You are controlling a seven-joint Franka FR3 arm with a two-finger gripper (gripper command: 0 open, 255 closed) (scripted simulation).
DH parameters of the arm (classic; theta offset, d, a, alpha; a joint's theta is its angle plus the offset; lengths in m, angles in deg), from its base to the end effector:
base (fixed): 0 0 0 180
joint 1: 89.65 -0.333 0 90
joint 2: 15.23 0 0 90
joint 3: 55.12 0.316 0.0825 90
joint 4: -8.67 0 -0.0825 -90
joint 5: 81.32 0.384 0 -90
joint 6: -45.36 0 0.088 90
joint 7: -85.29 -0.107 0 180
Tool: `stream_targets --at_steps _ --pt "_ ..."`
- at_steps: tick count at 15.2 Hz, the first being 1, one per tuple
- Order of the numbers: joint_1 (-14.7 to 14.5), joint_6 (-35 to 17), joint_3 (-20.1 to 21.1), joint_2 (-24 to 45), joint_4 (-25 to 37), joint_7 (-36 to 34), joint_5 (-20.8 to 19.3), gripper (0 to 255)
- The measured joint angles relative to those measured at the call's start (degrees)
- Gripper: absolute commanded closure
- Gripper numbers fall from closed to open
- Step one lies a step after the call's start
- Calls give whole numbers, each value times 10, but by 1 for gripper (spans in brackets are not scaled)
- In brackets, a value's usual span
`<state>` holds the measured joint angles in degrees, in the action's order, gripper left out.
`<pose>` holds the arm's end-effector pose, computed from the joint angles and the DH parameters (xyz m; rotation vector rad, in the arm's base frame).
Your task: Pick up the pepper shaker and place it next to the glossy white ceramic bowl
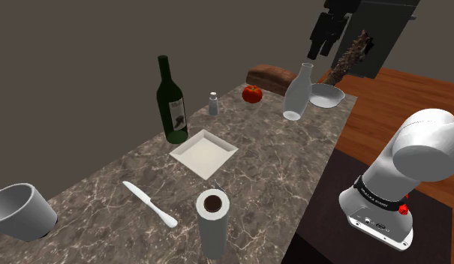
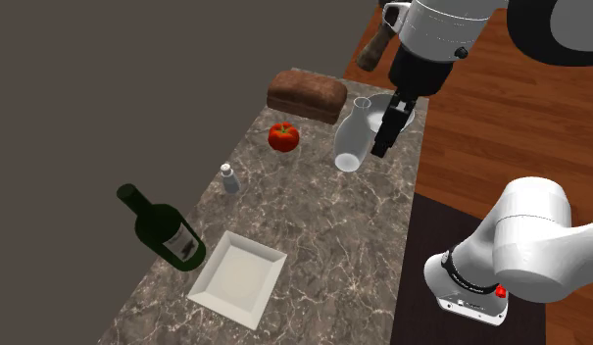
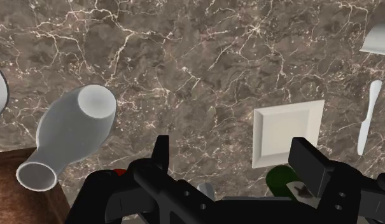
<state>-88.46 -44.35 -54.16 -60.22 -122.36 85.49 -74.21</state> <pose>0.3071 0.0140 0.6231 -3.0282 0.0007 -0.0979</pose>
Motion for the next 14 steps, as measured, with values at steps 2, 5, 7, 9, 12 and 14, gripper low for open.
stream_targets --at_steps 2,5,7,9,12,14 --pt "0 -8 1 7 -1 1 0 0" --pt "-1 -48 6 52 4 2 2 0" --pt "-3 -81 11 91 9 1 4 0" --pt "-3 -112 15 128 15 3 4 0" --pt "-4 -152 20 186 34 4 4 0" --pt "-6 -178 26 223 45 0 5 0"
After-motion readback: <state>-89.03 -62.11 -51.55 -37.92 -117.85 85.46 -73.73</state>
